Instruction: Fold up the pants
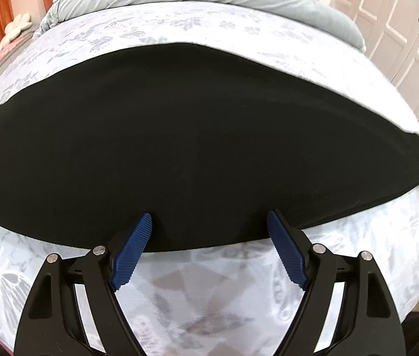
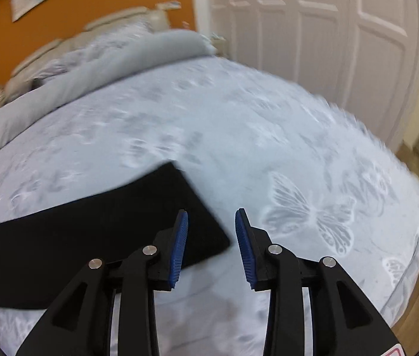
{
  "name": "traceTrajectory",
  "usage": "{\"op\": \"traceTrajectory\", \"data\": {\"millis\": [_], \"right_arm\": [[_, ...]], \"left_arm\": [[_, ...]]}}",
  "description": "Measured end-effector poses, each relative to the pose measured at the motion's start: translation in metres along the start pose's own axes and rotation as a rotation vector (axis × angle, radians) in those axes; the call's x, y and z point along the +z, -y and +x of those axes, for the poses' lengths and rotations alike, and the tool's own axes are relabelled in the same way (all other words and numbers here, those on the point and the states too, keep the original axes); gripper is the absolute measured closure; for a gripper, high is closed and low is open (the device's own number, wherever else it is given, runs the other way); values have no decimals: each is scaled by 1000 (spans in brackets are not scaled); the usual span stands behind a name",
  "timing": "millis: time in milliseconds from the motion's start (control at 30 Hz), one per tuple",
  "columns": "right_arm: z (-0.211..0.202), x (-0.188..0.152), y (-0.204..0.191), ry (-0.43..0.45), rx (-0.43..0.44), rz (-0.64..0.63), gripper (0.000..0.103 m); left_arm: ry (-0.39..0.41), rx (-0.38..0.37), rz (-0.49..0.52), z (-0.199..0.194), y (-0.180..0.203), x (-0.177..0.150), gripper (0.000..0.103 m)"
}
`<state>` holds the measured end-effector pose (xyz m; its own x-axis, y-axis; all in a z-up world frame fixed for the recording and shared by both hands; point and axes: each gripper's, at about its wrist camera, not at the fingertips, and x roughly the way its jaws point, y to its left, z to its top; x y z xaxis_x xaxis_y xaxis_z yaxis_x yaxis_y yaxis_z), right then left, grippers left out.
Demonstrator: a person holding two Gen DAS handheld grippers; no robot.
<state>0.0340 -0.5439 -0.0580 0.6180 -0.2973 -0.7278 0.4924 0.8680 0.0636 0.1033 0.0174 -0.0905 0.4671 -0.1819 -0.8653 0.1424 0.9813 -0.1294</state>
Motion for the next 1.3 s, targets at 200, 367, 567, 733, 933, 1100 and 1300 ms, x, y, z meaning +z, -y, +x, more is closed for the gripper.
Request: {"op": "traceTrajectory", "data": {"millis": [200, 367, 567, 733, 933, 1100, 1300], "right_arm": [[-36, -8, -69, 23, -76, -152, 50], [-42, -17, -101, 27, -97, -208, 50], [-56, -20, -119, 61, -99, -214, 50], [-58, -19, -125, 63, -90, -211, 50], [-58, -19, -128, 62, -97, -216, 50], [-55, -19, -127, 50, -102, -211, 50], [-51, -21, -124, 40, -105, -213, 48]], "left_arm": [[36, -13, 19, -4, 7, 1, 25], [47, 3, 53, -4, 15, 0, 25], [63, 10, 61, -9, 16, -1, 25], [66, 10, 49, -8, 12, 2, 25], [70, 14, 49, -10, 11, -3, 25], [68, 15, 49, -10, 13, -3, 25], [72, 20, 51, -11, 17, -3, 25]]}}
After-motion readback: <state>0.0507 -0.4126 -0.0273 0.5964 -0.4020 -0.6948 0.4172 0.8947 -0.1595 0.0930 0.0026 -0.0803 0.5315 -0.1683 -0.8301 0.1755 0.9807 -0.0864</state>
